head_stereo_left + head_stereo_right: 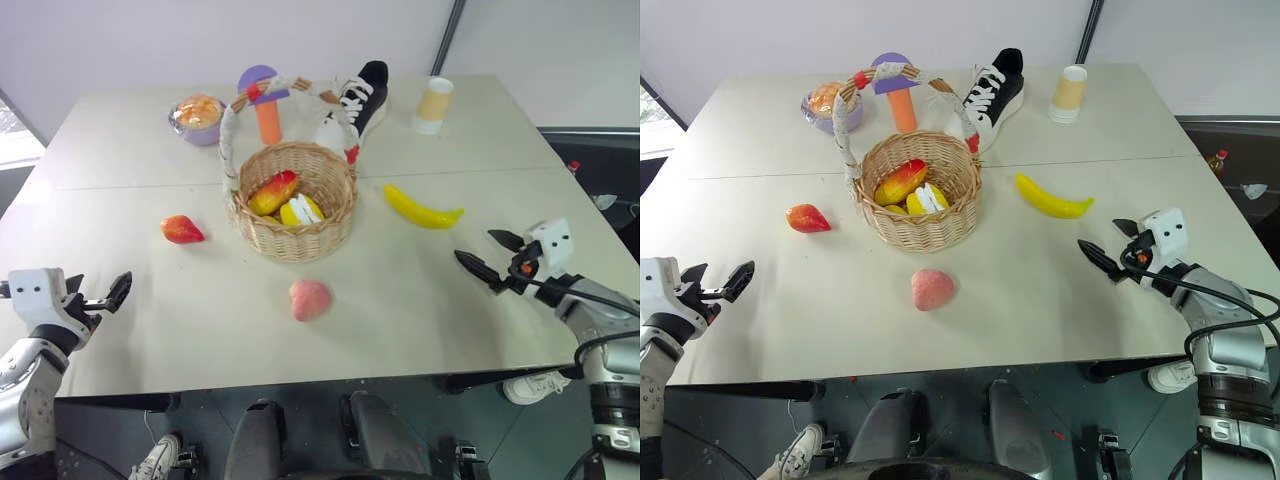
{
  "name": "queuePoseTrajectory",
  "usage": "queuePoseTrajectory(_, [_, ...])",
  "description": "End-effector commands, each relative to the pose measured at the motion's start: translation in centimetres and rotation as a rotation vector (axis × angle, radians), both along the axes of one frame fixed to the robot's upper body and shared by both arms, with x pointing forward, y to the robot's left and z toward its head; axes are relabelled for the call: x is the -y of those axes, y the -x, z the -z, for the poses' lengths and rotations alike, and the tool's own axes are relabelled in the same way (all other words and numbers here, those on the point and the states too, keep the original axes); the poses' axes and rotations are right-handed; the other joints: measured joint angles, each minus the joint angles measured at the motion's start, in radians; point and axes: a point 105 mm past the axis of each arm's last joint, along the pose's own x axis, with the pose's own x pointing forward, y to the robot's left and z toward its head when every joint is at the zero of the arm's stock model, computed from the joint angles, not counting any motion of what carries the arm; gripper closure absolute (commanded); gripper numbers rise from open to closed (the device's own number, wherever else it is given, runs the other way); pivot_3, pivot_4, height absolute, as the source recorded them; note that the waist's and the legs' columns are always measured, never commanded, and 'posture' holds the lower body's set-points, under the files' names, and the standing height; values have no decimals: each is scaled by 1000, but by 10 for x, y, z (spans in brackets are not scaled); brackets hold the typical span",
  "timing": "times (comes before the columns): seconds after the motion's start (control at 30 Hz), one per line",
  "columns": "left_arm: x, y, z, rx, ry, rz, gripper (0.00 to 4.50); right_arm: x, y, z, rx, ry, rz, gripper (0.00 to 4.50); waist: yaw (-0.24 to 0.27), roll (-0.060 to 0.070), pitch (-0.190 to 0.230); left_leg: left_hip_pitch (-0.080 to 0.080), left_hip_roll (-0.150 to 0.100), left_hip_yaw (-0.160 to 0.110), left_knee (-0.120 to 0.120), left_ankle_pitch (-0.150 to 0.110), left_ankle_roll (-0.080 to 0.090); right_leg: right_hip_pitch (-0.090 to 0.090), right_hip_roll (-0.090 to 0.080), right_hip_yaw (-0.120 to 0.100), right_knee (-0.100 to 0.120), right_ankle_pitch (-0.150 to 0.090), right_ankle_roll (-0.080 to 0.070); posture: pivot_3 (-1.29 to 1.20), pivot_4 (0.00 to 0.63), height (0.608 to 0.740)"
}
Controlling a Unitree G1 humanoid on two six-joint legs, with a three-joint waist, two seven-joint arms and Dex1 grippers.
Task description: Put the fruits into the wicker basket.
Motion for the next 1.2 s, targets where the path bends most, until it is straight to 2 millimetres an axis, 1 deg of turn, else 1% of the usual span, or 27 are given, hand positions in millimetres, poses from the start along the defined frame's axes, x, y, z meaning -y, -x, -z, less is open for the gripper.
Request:
queuePoseTrajectory(0.03, [-5,1,-11,51,-18,-17,0,-3,-2,-11,45,5,-17,55,0,0,0,0,0,0,0,0,0,0,0,0,0,0,0,0,150,740])
queuePoseTrajectory(0.13, [-4,-1,-12,55,-12,-17,0,-4,-2,-12,47,5,-21,55,0,0,0,0,0,0,0,0,0,0,0,0,0,0,0,0,150,740])
queuePoseTrajectory(0.27, [3,-7,-18,67,-28,-1,0,-8,-1,-16,61,7,-36,55,0,0,0,0,0,0,0,0,0,0,0,0,0,0,0,0,150,740])
queuePoseTrajectory(0.4, [23,-22,-36,104,-27,53,0,-26,0,-30,93,15,-103,55,1,0,0,0,0,0,0,0,0,0,0,0,0,0,0,0,150,740])
queuePoseTrajectory(0.5, [46,-34,-43,84,-49,131,0,-50,7,-51,127,23,-217,55,0,0,0,0,0,0,0,0,0,0,0,0,0,0,0,0,150,740])
queuePoseTrajectory(0.53, [51,-39,-46,79,-50,138,0,-58,11,-57,131,27,-257,55,1,0,0,0,0,0,0,0,0,0,0,0,0,0,0,0,150,740])
queuePoseTrajectory(0.6, [56,-51,-53,64,-73,128,0,-77,18,-68,137,35,-341,55,1,0,0,0,0,-1,0,0,0,0,0,0,0,0,0,0,150,740])
queuePoseTrajectory(0.67, [59,-62,-59,55,-56,93,0,-94,23,-77,150,36,-406,55,0,0,0,0,0,-1,0,0,0,0,1,0,1,0,0,0,150,740])
queuePoseTrajectory(0.73, [69,-71,-65,49,-36,96,0,-111,29,-85,165,39,-473,55,-1,-1,0,0,0,-1,0,0,0,0,1,0,0,0,0,0,150,740])
queuePoseTrajectory(0.9, [81,-86,-66,-13,26,9,0,-147,42,-102,203,35,-610,55,2,-1,0,-1,0,-2,1,0,0,0,1,-1,1,0,0,0,150,740])
queuePoseTrajectory(1.0, [87,-91,-68,-43,43,-34,0,-159,46,-105,208,37,-654,55,3,-1,0,-2,-1,-4,1,0,0,0,0,-2,0,0,1,0,150,740])
queuePoseTrajectory(1.07, [94,-93,-71,-40,52,-29,0,-163,47,-104,203,36,-670,55,4,-2,0,-2,-1,-5,2,0,0,0,0,-2,0,0,1,0,150,740])
queuePoseTrajectory(1.13, [99,-94,-72,-53,70,-25,0,-164,48,-102,195,42,-676,55,4,-2,0,-3,-1,-5,2,0,0,0,0,-2,0,0,1,0,150,740])
queuePoseTrajectory(1.2, [98,-95,-70,-72,85,-58,0,-164,48,-98,187,48,-676,55,4,-2,0,-3,-1,-5,2,0,0,0,0,-2,0,0,1,0,150,740])
